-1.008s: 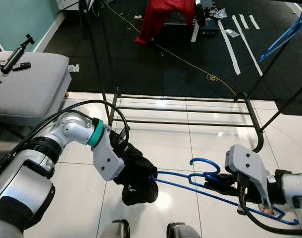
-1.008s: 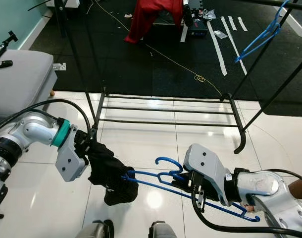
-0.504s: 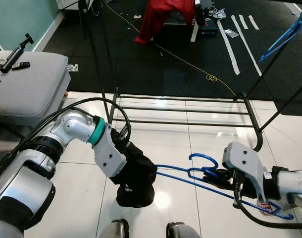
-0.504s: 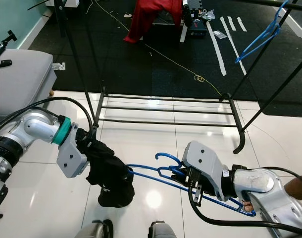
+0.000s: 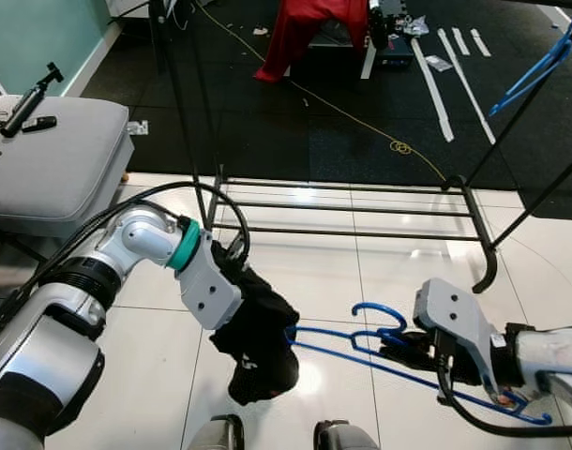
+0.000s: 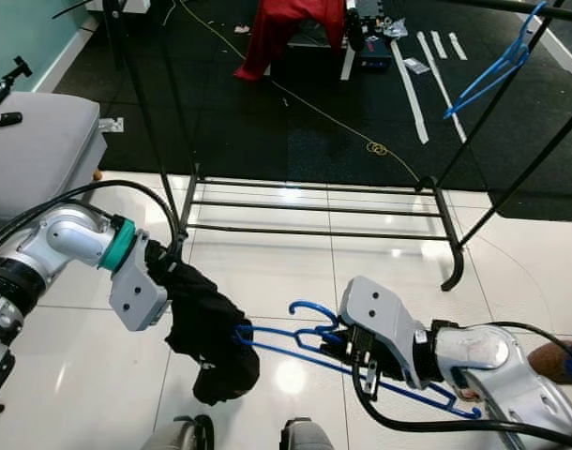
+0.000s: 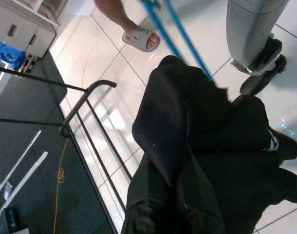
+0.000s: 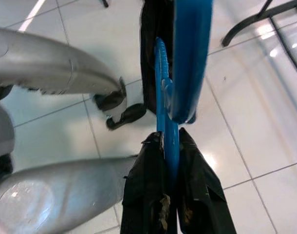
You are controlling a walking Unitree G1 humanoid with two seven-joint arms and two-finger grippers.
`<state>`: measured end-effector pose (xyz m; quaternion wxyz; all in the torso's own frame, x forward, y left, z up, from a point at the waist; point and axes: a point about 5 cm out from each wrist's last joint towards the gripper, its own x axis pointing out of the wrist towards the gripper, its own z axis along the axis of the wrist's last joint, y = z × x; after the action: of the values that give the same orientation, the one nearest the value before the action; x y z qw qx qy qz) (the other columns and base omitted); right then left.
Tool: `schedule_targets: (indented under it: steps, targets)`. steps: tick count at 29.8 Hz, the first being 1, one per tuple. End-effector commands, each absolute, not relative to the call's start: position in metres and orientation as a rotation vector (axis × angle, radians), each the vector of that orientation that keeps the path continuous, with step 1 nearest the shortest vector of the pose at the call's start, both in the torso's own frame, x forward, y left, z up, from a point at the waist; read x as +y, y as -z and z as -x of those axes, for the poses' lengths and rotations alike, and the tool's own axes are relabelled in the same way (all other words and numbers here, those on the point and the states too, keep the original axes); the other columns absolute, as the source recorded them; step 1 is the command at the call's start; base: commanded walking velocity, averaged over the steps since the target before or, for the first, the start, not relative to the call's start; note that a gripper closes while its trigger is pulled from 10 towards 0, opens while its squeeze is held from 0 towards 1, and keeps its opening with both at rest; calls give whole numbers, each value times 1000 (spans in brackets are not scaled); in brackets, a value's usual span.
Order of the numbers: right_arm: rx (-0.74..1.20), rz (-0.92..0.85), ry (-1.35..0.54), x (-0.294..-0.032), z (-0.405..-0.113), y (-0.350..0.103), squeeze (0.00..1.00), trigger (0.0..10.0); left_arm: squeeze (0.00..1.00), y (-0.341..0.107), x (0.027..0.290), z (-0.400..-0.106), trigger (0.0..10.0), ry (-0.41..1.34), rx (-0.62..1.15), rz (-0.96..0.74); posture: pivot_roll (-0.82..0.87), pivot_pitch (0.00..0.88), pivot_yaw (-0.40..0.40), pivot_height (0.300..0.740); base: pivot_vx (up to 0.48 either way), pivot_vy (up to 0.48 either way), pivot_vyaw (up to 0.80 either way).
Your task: Hang hanger
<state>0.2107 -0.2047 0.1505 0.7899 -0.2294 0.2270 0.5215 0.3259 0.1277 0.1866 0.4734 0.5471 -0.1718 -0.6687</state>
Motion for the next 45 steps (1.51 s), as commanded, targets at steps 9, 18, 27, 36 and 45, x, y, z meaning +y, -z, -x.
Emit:
schedule_targets:
  steps: [9,18,27,36,45]
  targets:
    - [506,537,-1110,-207,-215,-144,0,10000,0,-184,127,-323,10000,1656,-408,-1329,-92,99,39,740,0,0,0]
    - [515,596,-1089,-205,-220,-134,0,10000,0,-185,124,-321,10000,1658,-410,-1281,-89,99,34,740,0,0,0]
    - [523,597,-1082,-199,-225,-127,0,10000,0,-194,121,-326,10000,1625,-386,-1216,-87,97,42,740,0,0,0]
    - [596,626,-1083,-204,-223,-117,0,10000,0,-204,120,-329,10000,1595,-398,-1195,-80,97,43,740,0,0,0]
    - [642,613,-1014,-210,-225,-108,0,10000,0,-211,114,-324,10000,1605,-426,-1160,-80,101,46,740,0,0,0]
